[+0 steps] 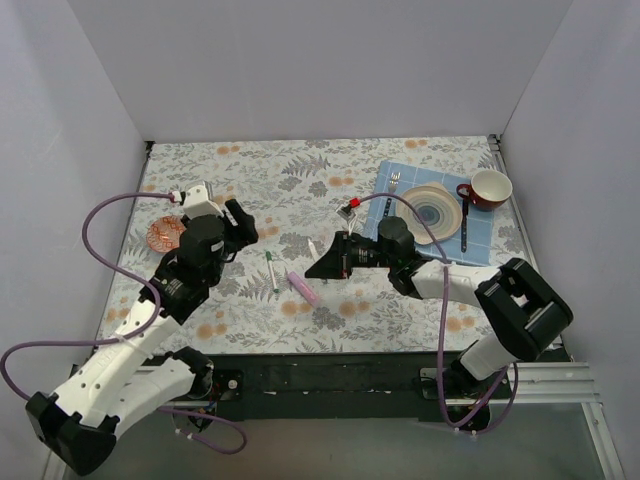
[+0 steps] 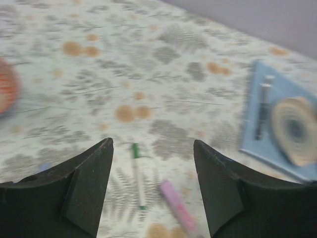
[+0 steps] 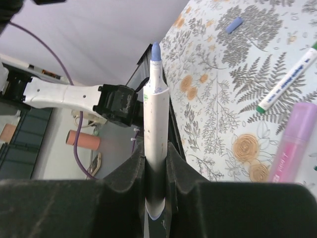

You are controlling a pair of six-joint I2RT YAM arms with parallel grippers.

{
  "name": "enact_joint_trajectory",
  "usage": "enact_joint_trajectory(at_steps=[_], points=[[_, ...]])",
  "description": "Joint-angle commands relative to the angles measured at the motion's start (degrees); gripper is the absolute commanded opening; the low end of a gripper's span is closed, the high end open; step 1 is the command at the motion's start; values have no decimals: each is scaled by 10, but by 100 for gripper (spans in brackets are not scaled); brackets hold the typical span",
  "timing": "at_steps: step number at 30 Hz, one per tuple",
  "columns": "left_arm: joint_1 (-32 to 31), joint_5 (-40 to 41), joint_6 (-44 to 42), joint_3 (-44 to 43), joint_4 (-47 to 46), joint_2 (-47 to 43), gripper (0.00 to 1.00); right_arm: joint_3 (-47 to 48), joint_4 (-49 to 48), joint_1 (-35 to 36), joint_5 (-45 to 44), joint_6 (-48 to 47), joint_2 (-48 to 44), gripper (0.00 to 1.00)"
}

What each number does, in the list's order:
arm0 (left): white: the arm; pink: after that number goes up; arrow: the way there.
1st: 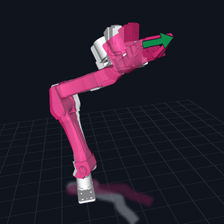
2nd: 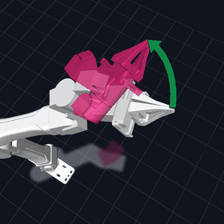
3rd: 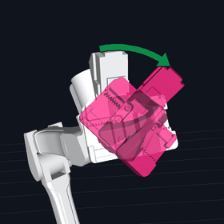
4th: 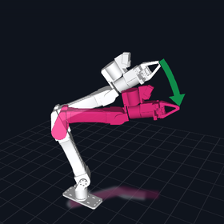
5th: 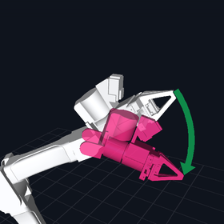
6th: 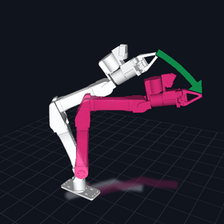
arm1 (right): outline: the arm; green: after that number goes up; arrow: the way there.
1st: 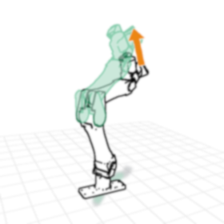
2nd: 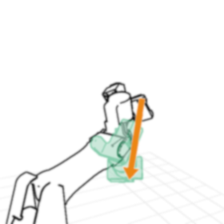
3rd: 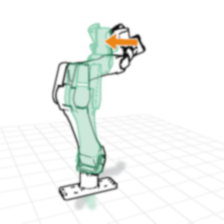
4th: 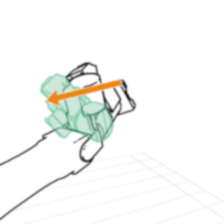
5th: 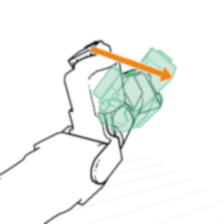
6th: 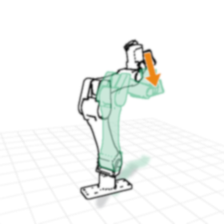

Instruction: Insert the pens into the pen caps

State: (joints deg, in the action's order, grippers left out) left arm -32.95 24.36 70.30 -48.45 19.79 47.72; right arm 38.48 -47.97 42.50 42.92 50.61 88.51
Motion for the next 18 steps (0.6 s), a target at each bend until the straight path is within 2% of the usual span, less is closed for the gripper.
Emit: enact_joint_trajectory(at_steps=[1, 2, 4, 6, 7, 8, 10, 12, 13, 16, 18], points=[[52, 183, -122, 2, 143, 40, 63, -23, 13, -20, -3, -37, -56, 1], [105, 139, -167, 4, 126, 45, 61, -26, 23, -23, -6, -44, -65, 1], [140, 71, -167, -2, 111, 61, 60, -32, 43, -26, -10, -65, -89, 1], [168, 49, -182, -14, 108, 100, 60, -37, 62, -30, -9, -75, -102, 1], [176, 71, -173, -18, 104, 115, 61, -38, 68, -33, -8, -78, -112, 1], [186, 98, -135, -26, 100, 131, 64, -42, 73, -39, -7, -83, -118, 1], [197, 110, 30, -47, 103, 160, 65, -44, 87, -49, -7, -90, -130, 1], [199, 93, 183, -66, 160, 169, 57, -44, 99, -53, -9, -99, -136, 1], [200, 43, 312, -64, 170, 168, 55, -45, 99, -58, -8, -99, -141, 1], [201, -11, 456, -65, 183, 193, 55, -47, 97, -58, -8, -98, -152, 1], [201, -2, 517, -85, 257, 227, 56, -50, 97, -59, -8, -99, -158, 1]])
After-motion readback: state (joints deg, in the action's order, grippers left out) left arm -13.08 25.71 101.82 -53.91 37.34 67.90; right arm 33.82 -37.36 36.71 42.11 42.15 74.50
